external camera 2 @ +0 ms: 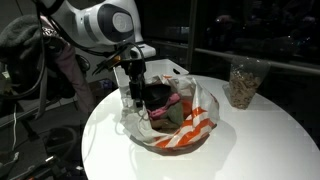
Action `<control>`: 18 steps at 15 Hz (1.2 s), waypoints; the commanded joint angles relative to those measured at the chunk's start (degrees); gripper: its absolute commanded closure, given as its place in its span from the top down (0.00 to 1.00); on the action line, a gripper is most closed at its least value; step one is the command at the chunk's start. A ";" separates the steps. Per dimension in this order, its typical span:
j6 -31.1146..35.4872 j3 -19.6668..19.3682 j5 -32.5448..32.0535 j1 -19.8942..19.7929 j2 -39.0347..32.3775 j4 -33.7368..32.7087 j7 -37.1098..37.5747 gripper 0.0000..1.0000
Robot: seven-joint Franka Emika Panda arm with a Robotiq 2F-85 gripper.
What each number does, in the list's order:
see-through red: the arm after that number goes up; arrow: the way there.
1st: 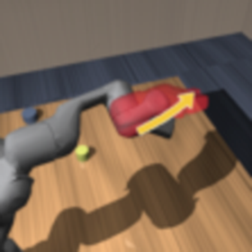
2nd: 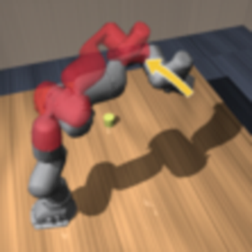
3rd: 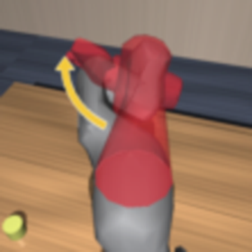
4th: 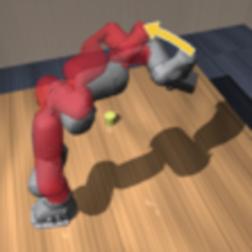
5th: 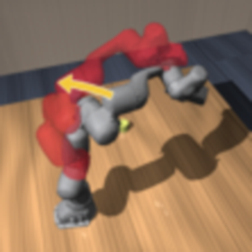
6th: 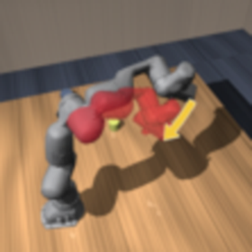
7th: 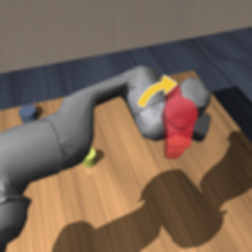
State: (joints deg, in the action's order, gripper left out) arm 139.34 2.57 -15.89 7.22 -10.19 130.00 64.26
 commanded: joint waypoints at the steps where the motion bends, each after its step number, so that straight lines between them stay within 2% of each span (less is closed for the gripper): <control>1: -1.56 0.50 4.42 0.14 -1.14 -0.88 -5.58 1.00; 5: -3.77 0.36 7.48 0.06 0.71 0.55 -9.33 1.00; 9: -11.82 0.17 9.71 -0.20 0.34 -0.44 -12.08 1.00; 10: -13.05 0.06 9.55 -0.16 -0.30 -0.96 -12.29 0.96; 11: -14.11 -0.08 9.37 -0.10 -0.62 -1.22 -12.13 0.73; 13: -14.95 -0.33 8.72 -0.03 -0.81 -1.35 -11.75 0.70; 18: -12.90 -1.15 6.73 0.20 -0.17 -0.98 -9.49 0.31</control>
State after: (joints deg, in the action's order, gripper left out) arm 126.28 2.06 -7.93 7.17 -11.02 129.70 53.81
